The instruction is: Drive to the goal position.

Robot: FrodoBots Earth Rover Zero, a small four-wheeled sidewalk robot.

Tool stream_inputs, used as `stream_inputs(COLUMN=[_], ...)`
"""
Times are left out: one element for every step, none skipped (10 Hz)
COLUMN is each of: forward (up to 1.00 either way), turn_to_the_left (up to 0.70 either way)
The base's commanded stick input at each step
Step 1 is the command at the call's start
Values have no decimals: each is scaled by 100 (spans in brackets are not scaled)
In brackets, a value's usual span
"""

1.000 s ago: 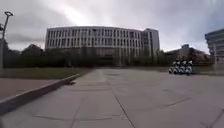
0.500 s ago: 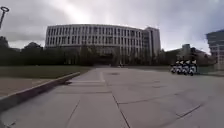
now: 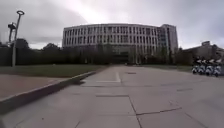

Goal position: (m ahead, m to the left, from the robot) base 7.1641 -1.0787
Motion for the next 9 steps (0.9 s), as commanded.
stream_inputs(forward=[70,70,70,70,70,70,70,70,70], turn_to_the_left=[2,2,2,2,2,2,2,2,2])
